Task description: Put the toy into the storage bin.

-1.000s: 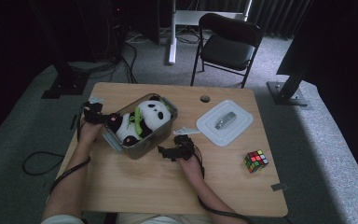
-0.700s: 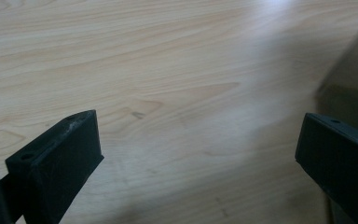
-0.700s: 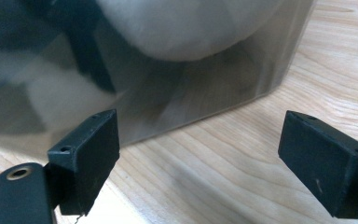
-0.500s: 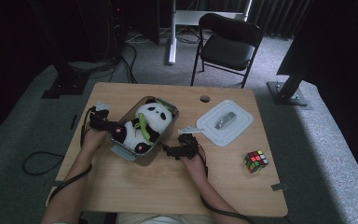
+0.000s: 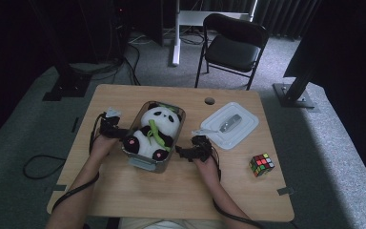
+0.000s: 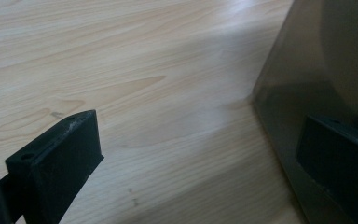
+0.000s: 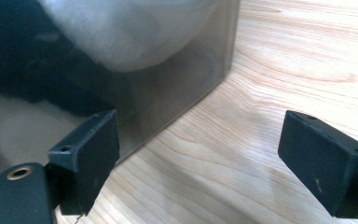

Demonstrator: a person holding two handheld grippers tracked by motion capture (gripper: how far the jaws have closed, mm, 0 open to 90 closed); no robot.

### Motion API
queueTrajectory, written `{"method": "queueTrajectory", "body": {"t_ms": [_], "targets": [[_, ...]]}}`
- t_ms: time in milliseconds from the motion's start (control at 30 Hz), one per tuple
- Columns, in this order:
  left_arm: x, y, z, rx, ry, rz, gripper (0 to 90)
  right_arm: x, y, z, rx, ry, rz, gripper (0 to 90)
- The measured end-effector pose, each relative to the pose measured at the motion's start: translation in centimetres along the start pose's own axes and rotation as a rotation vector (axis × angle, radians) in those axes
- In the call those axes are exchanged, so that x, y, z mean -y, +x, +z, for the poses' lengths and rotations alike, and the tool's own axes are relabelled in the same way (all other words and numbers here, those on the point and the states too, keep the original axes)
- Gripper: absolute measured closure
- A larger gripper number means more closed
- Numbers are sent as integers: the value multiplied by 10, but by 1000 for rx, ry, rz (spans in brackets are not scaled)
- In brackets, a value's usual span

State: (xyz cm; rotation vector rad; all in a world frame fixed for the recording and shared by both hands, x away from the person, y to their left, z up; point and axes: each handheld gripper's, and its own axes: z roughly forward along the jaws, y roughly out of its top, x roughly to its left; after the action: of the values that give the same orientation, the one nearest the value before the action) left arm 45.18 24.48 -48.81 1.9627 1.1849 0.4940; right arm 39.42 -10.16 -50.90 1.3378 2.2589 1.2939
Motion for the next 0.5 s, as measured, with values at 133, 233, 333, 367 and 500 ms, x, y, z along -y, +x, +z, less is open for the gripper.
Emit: {"method": "queueTrajectory", "body": {"t_ms": [133,233,333,367,500], "targets": [[1,-10,0,12,-2,14,9,1,-5,-5,15,1,-7,135],[1,-17,0,18,-1,22,9,2,-8,-9,30,-1,-20,140],[1,-23,1,14,-3,31,9,3,-12,-13,39,0,-27,140],[1,-26,1,10,-3,37,9,3,-14,-14,38,2,-30,140],[0,-34,1,2,4,57,10,4,-20,-19,33,10,-25,140]]}}
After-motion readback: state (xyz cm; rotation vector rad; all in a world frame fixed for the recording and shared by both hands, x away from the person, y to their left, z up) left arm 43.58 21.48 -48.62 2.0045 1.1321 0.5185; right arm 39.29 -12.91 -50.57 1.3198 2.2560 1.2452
